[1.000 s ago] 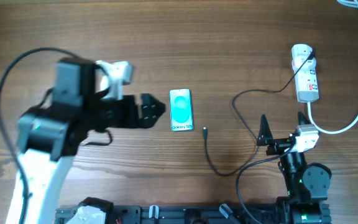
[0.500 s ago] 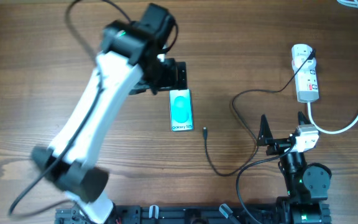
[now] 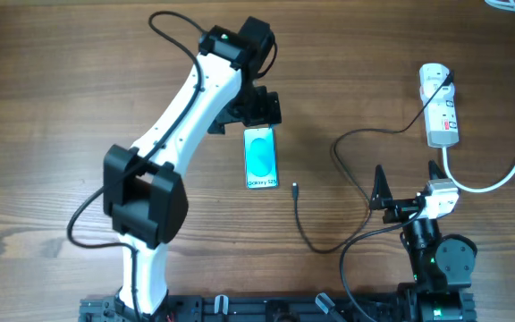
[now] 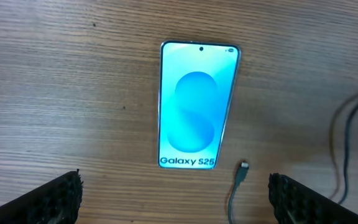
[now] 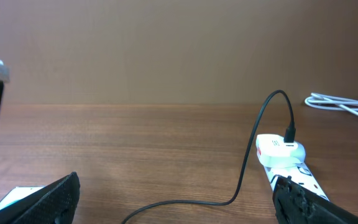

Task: Plug charger to phone and switch on socket
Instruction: 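Move the left gripper over the Galaxy S25 phone, then lower the left gripper and grasp the phone's top edge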

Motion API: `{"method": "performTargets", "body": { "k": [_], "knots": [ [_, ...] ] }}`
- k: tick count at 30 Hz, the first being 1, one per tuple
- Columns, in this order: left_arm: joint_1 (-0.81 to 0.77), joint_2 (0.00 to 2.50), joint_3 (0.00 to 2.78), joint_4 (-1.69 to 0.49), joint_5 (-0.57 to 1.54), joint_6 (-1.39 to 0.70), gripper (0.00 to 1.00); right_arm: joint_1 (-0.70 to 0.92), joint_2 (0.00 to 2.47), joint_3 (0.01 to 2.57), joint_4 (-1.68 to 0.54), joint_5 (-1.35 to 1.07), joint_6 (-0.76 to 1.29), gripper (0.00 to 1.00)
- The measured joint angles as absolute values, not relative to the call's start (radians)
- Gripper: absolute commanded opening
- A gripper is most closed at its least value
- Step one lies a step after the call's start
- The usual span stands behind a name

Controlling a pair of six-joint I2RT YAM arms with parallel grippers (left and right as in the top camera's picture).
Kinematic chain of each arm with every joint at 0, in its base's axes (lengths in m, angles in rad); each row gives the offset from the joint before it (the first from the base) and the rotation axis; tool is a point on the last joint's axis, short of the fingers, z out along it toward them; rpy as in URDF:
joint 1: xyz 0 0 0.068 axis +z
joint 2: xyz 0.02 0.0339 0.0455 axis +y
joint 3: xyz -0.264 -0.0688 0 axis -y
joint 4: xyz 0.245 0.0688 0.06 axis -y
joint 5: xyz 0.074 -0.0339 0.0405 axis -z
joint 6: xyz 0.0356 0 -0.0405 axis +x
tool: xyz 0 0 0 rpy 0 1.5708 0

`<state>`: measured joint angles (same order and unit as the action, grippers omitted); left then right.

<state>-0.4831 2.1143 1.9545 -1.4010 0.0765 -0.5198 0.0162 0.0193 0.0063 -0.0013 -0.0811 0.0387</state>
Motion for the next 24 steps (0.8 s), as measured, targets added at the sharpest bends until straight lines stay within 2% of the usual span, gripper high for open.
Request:
{"method": "performTargets", "body": {
  "k": [12,24],
  "knots": [
    [-0.559,2.2,1.93,-1.319,0.075,-0.585,1.0,0.016,0.019,0.006,-0.001,-0.081,0.039,1.0],
    [-0.562,2.201,1.774,-1.169,0.072,-0.627,1.0,0.016,0.019,0.006,-0.001,-0.081,0.039,1.0]
  ]
}}
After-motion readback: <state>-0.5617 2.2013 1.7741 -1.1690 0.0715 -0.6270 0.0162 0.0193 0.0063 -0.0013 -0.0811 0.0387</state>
